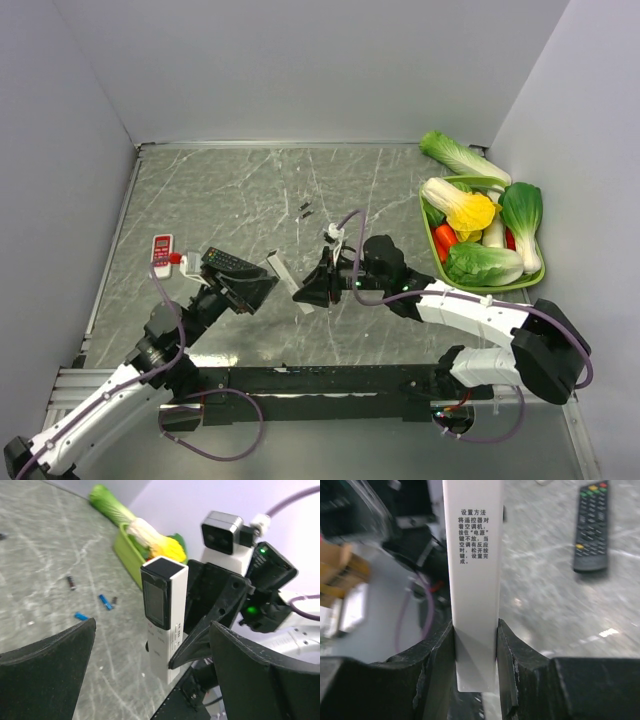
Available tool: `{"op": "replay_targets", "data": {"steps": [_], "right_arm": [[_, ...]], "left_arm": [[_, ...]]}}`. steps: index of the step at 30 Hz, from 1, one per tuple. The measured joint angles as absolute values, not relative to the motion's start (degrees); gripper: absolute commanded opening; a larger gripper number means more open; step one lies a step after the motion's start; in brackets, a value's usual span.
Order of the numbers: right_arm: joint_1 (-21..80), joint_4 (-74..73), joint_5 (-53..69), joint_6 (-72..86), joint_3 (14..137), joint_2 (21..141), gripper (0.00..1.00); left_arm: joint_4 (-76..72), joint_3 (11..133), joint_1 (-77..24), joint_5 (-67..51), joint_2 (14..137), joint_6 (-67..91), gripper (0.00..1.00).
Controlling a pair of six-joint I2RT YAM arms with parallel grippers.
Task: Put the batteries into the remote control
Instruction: Pick up the remote control from the center of the board, then place the remote control at the center of the board.
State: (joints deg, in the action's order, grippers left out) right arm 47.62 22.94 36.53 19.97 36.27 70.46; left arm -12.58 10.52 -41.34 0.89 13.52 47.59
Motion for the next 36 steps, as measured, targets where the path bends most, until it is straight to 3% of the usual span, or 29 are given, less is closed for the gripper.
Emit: {"op": "replay_targets", "data": {"steps": [4, 8, 14, 16, 18, 19, 20, 22, 23, 29, 36], "right_arm": [[47.6, 30.5, 38.9, 26.7, 34.8, 70.5, 0.0], [47.6, 35.3, 40.2, 30.5, 34.7, 70.5, 0.0], [47.7, 39.0, 41.6, 33.5, 34.5, 70.7, 0.01], [47.7, 39.4, 41.6, 33.7, 34.5, 71.0, 0.05], [47.7, 39.5, 41.5, 33.9, 34.3, 71.4, 0.18], [47.7, 39.6, 41.3, 34.0, 34.2, 71.5, 0.24], [47.7, 39.7, 41.3, 33.9, 34.1, 71.5, 0.36], [47.5, 39.3, 41.1, 33.3, 34.0, 71.1, 0.47], [47.5, 38.9, 40.7, 32.9, 33.8, 70.6, 0.58], [46.8, 24.8, 32.1, 26.3, 32.1, 60.8, 0.84], [46.2, 3.7, 11.6, 17.3, 32.9, 47.8, 0.94]], "left_arm": [[-20.3, 10.5, -41.3, -3.8, 19.7, 47.7, 0.99], [-26.6, 10.5, -41.3, -7.6, 24.8, 47.7, 0.89], [-33.2, 10.5, -41.3, -10.9, 30.4, 48.4, 0.61], [-35.6, 10.6, -41.3, -11.9, 31.9, 48.8, 0.42], [-37.1, 10.9, -41.5, -13.0, 32.9, 49.2, 0.24], [-36.8, 11.3, -41.5, -13.4, 33.1, 48.9, 0.19], [-36.6, 11.4, -41.5, -13.7, 33.1, 49.0, 0.14], [-34.3, 12.5, -41.5, -13.7, 32.8, 48.9, 0.04], [-32.8, 13.3, -41.6, -13.6, 32.6, 48.8, 0.02], [-11.8, 23.9, -41.8, -3.5, 34.7, 44.9, 0.02], [12.8, 39.6, -41.3, 12.6, 52.4, 43.6, 0.01]]}}
